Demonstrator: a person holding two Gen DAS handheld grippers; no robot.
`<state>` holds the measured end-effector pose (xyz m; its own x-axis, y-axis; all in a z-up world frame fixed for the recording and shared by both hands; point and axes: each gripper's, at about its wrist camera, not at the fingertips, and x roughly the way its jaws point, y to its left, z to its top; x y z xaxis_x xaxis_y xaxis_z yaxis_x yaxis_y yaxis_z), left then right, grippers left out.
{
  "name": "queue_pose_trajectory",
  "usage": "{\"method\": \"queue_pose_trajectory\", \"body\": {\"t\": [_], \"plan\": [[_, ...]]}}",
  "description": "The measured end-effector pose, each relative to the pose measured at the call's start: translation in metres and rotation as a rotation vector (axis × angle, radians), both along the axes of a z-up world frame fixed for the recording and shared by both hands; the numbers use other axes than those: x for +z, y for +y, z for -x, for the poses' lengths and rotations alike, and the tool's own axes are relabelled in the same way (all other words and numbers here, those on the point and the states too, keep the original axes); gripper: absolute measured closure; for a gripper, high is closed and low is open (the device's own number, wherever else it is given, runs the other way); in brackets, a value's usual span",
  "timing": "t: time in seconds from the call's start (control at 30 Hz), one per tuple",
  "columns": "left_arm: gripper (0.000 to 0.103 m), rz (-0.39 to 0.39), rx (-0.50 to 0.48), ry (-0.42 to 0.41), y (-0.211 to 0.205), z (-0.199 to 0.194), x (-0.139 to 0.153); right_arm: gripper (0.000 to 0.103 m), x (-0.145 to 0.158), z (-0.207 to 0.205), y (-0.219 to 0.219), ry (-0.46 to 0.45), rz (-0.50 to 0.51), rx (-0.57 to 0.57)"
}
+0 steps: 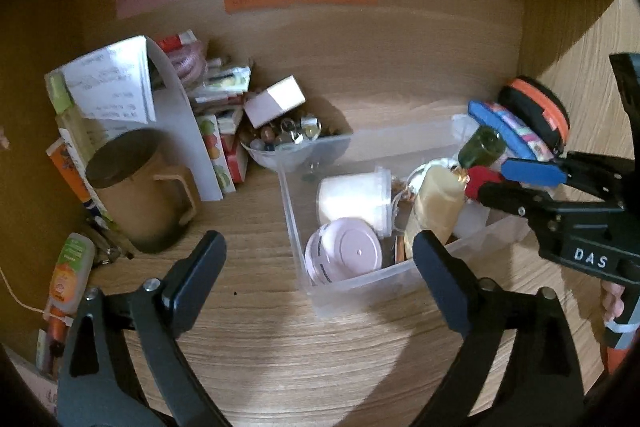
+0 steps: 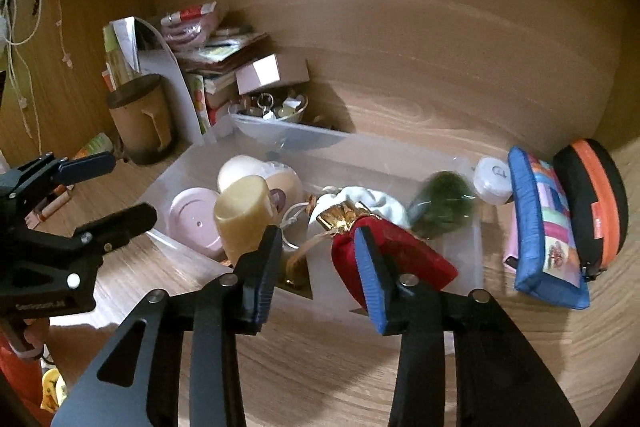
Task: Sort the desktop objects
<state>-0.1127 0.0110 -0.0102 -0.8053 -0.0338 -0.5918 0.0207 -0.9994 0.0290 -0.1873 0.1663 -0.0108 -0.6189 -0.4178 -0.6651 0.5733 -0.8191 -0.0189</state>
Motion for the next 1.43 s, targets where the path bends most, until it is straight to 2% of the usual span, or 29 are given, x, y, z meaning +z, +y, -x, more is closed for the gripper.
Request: {"method": "queue_pose_trajectory", "body": {"t": [0.3, 0.5, 0.63, 0.7, 0.77, 1.07, 1.43], "plan": [[0.002, -0.015, 0.009, 0.074, 0.003, -0.026, 0.028, 0.037, 0.027, -0.037, 0.011, 0.105, 0.042, -0.048], [0.002, -0.022, 0.028, 0.108, 0.002, -0.042, 0.042, 0.022, 0.046, -0.067, 0.017, 0.196, 0.064, -0.098], [0.002, -0.018, 0.036, 0.139, 0.004, -0.056, 0.051, 0.017, 0.056, -0.09, 0.018, 0.243, 0.084, -0.121], [0.002, -0.019, 0.042, 0.156, 0.005, -0.065, 0.054, 0.005, 0.06, -0.1, 0.02, 0.254, 0.103, -0.136], [0.001, -0.022, 0.042, 0.167, 0.005, -0.07, 0.056, 0.001, 0.063, -0.11, 0.022, 0.269, 0.121, -0.145], [0.001, -0.035, 0.031, 0.19, 0.009, -0.09, 0.062, 0.0, 0.066, -0.135, 0.025, 0.295, 0.121, -0.169], [0.001, -0.024, 0.03, 0.203, 0.014, -0.092, 0.06, 0.0, 0.061, -0.135, 0.024, 0.281, 0.116, -0.16]]}}
